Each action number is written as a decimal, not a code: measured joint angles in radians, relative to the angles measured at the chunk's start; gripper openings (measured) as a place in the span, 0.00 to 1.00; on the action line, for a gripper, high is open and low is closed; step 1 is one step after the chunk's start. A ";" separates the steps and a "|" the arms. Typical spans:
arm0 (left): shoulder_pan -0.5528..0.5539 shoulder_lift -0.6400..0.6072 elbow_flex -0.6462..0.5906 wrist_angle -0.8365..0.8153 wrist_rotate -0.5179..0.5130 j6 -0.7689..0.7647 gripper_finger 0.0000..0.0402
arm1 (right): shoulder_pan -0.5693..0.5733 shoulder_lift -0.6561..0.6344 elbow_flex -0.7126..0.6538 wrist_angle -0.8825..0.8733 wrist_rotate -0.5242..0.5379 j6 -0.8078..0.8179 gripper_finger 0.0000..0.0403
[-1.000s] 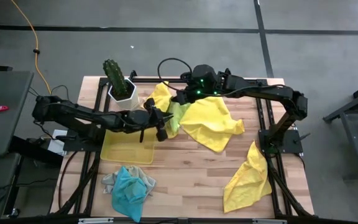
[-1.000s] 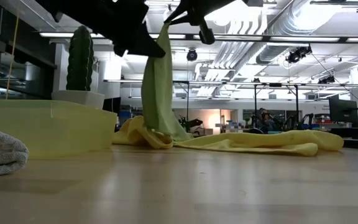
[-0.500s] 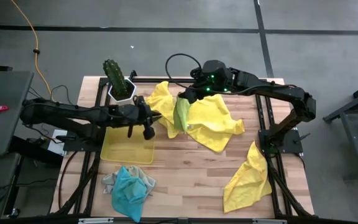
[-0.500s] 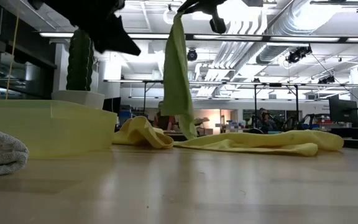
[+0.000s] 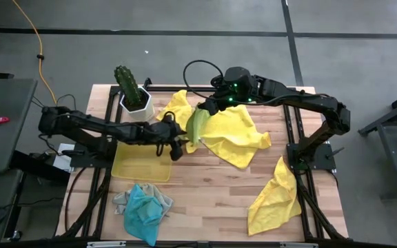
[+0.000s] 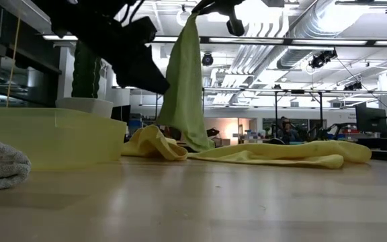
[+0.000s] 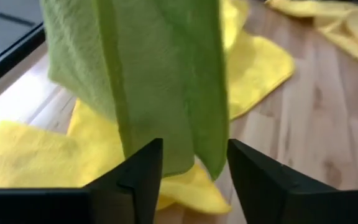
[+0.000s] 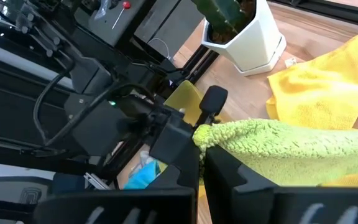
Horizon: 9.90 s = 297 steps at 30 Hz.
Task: Fold microfiber towels
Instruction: Fold the green microfiber towel
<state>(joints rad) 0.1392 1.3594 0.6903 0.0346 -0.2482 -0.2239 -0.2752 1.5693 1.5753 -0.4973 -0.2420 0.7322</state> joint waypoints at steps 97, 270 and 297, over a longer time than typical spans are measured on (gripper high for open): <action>0.183 -0.013 0.125 -0.129 0.416 -0.344 0.00 | 0.297 -0.038 -0.503 0.033 0.053 -0.412 0.42; 0.071 0.112 0.630 -0.624 0.398 -0.079 0.00 | 0.556 -0.397 -0.829 -0.275 0.156 -0.327 0.00; -0.158 0.515 0.629 -0.609 0.374 -0.153 0.00 | 0.645 -0.262 -0.750 -0.058 0.301 -0.077 0.41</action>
<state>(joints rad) -0.0186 1.8744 1.3193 -0.5748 0.1254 -0.3767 0.3702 1.3074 0.8257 -0.5552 0.0590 0.6552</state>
